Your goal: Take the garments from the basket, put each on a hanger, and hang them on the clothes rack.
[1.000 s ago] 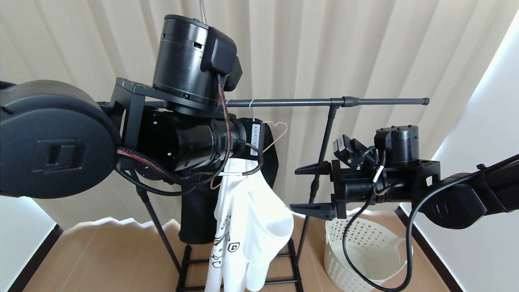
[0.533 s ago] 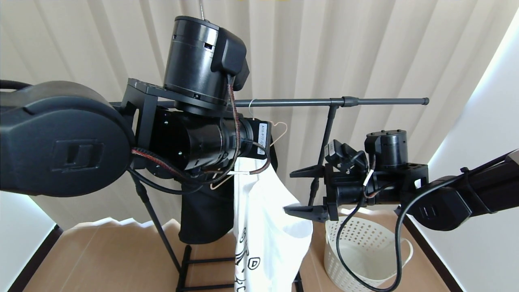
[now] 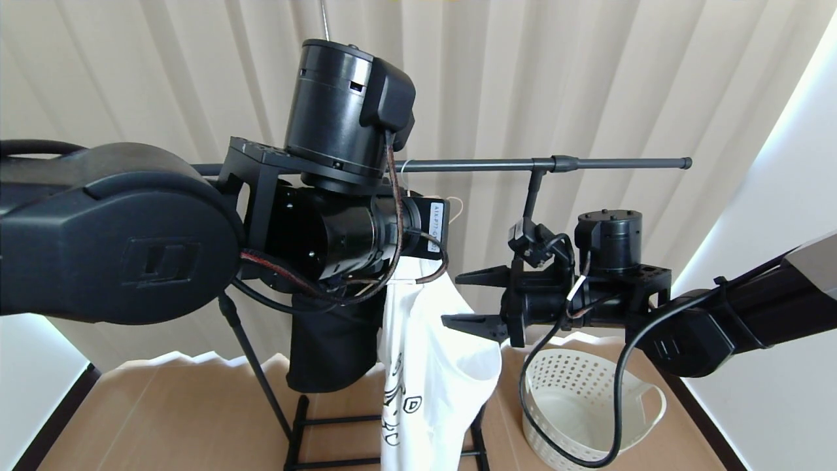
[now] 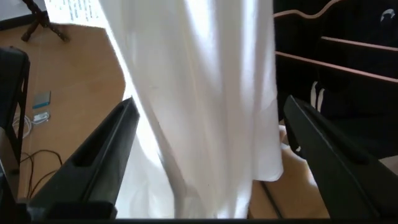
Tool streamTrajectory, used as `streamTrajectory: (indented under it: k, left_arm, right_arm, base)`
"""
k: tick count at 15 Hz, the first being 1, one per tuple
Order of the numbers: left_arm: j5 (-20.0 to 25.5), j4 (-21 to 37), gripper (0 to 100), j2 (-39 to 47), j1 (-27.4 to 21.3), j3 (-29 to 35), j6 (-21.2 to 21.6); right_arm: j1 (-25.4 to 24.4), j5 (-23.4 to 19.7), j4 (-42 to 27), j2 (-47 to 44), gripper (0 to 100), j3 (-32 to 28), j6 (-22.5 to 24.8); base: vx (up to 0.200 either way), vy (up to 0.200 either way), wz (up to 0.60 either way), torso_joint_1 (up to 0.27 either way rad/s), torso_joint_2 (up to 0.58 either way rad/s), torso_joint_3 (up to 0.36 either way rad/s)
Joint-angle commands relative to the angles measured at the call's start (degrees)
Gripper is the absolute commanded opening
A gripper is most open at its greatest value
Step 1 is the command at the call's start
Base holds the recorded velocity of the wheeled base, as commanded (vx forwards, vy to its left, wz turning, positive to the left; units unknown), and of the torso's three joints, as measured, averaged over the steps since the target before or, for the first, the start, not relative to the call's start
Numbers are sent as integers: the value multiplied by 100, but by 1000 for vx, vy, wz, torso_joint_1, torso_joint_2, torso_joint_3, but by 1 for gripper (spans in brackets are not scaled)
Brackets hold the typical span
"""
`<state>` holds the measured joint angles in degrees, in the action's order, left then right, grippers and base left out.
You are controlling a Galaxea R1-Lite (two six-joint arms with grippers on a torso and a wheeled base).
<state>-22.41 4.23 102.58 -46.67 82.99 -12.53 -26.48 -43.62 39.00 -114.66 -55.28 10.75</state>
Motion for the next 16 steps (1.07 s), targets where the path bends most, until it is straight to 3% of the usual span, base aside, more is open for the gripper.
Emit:
streamTrajectory:
  k: [1, 9, 12, 15, 16]
  left_arm:
    - [-1, -1, 0, -10, 0, -11, -4]
    - [246, 8, 0, -239, 228, -126, -92]
    - [421, 34, 0, -406, 263, -503, -83]
    - [746, 25, 0, -520, 307, -1286, -48]
    - [817, -1, 0, -476, 395, -1690, -65]
  right_arm:
    - [2, 11, 126, -47, 0, 62, -135]
    - [99, 108, 178, -144, 0, 132, 94]
    - [99, 1224, 178, -135, 0, -132, 76]
    - [90, 2217, 143, 181, 0, -123, 59]
    - [81, 2841, 108, 375, 0, -97, 50]
  base:
    - [0, 0, 0, 0, 0, 0]
    - [0, 0, 0, 0, 0, 0]
    - [0, 0, 0, 0, 0, 0]
    - [0, 0, 0, 0, 0, 0]
    - [0, 0, 0, 0, 0, 0]
